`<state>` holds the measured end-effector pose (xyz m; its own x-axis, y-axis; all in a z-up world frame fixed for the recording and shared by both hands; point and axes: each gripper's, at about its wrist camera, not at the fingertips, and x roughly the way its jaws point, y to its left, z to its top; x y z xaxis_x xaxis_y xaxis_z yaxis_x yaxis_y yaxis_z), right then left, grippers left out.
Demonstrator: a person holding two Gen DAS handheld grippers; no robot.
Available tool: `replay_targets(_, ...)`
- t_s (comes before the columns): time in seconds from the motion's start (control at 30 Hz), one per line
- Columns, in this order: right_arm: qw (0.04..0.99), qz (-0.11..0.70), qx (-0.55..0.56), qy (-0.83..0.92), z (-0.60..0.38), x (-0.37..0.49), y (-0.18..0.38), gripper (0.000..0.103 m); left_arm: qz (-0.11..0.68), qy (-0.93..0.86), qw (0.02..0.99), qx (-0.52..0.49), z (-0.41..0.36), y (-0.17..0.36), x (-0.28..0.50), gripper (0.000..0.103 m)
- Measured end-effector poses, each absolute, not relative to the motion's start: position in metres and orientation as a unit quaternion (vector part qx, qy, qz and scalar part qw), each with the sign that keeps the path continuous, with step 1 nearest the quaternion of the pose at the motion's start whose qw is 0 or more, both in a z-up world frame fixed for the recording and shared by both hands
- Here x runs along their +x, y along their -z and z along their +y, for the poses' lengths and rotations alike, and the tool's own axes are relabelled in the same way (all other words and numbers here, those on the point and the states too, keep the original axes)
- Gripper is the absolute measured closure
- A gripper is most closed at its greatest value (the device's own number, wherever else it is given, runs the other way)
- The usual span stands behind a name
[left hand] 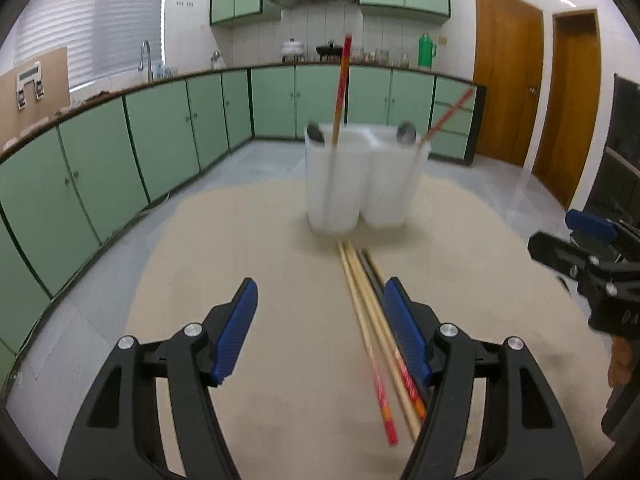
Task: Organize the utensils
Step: 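Move both tools back over the remaining chopsticks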
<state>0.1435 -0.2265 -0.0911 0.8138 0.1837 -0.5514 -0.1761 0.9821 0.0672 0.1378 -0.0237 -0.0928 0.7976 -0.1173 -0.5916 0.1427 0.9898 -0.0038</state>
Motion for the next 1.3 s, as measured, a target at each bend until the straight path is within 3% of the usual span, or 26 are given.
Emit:
replay_targets(0.53, 0.926, 0.364, 0.004, -0.103, -0.211, 0.099, 0.155, 0.011, 0.396, 0.058, 0.916, 0.029, -0.018, 0.154, 0.099, 0.039)
replay_targets(0.87, 0.909, 0.397, -0.025, -0.123, -0.187, 0.086, 0.175, 0.036, 0.408, 0.054, 0.911, 0.022, -0.018, 0.157, 0.099, 0.038)
replay_targets(1.3, 0.899, 0.413, -0.045, -0.139, -0.171, 0.082, 0.181, 0.057, 0.412, 0.054, 0.909, 0.015, -0.017, 0.159, 0.1, 0.038)
